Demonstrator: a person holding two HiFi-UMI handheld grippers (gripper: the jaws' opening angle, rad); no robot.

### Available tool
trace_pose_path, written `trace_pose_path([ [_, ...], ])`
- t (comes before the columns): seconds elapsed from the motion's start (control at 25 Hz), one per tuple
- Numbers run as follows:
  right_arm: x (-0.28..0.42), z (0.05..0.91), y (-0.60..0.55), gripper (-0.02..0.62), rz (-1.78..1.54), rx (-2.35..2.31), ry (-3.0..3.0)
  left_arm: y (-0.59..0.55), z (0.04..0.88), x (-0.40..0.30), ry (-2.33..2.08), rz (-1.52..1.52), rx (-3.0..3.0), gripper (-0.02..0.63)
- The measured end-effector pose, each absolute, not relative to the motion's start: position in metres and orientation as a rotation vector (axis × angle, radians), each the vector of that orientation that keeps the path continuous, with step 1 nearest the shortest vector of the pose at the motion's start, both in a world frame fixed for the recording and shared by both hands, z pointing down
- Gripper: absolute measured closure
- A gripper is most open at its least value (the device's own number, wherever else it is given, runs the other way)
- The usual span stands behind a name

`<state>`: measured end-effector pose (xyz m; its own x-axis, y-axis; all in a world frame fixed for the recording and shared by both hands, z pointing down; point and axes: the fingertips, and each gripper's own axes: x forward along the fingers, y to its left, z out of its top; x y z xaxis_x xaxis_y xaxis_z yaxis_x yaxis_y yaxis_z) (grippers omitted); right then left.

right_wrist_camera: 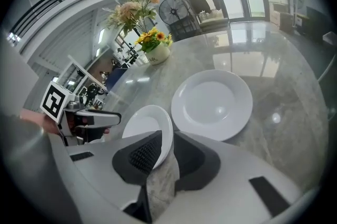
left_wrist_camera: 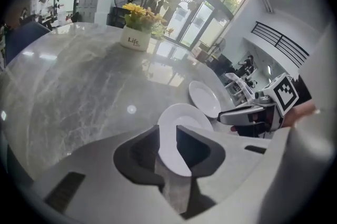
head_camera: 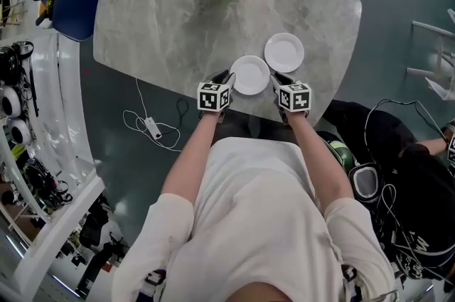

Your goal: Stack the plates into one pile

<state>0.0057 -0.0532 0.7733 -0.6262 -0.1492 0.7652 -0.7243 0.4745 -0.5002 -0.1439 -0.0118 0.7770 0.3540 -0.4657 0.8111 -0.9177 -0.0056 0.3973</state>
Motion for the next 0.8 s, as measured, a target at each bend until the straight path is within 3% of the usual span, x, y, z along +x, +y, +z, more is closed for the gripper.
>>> trace_pose_path([
  [0.8, 0.082, 0.779, -0.092, 0.506, 1.216, 0.935, -2.032, -0.102, 0.770, -0.081, -1.005, 0.757, 1.881, 0.502],
])
